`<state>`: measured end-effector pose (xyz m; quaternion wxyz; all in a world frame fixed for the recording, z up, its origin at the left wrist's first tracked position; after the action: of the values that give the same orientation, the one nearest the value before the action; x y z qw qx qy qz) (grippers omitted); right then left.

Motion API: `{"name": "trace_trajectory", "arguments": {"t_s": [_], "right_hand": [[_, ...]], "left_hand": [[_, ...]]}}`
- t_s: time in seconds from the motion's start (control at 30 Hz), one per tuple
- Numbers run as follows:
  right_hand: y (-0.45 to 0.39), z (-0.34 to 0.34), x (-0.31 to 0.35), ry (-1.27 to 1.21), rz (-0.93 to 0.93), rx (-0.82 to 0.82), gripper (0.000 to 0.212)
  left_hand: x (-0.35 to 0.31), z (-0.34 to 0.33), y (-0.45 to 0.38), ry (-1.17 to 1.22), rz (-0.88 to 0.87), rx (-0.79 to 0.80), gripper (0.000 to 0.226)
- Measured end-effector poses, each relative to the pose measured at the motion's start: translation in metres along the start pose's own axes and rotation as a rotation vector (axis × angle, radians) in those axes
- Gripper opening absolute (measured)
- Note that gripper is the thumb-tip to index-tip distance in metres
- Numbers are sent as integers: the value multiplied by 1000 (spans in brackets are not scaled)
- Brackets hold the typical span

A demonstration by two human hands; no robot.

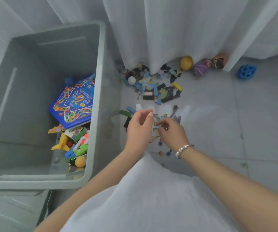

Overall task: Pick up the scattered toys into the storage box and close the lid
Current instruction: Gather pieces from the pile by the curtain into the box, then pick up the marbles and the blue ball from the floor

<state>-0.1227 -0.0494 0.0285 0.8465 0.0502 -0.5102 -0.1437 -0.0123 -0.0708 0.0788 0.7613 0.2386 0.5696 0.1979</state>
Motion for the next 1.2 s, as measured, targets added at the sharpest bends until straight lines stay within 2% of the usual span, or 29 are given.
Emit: {"name": "trace_trajectory", "arguments": {"t_s": [0.17, 0.33, 0.53, 0.77, 0.9, 1.03, 1.13, 1.2], "right_hand": [[4, -22, -59, -2, -133, -7, 20], [29, -46, -110, -28, -199, 39, 12], [45, -57, -141, 26, -169, 28, 17], [63, -67, -156, 47, -154, 83, 24], [65, -77, -158, 96, -139, 116, 24], [64, -80, -161, 134, -133, 72, 17], [64, -72, -165, 13, -205, -15, 17], [66, -61, -167, -89, -255, -80, 16]], "left_hand": [[64, -27, -17, 14, 119, -1, 11], [118, -37, -30, 53, 267, -40, 8], [156, -41, -45, -56, 339, -48, 8], [186, -43, -61, -303, 278, 34, 13], [191, -42, -72, -463, 169, 80, 17], [188, -43, -78, -624, 33, 91, 15], [184, -46, -77, -604, 8, 94, 12], [182, -49, -75, -491, 75, 97, 10]]}}
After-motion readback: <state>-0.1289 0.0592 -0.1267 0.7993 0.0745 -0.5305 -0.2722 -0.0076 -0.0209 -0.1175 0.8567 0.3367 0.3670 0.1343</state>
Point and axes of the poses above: each hand's wrist, its own y-axis away from the middle knuckle, its own z-axis out of the back of the hand, x = y × z, the point moved 4 cm from there along -y, towards the middle knuckle, and after that the axes turned 14 degrees about z, right-handed, at the moved point
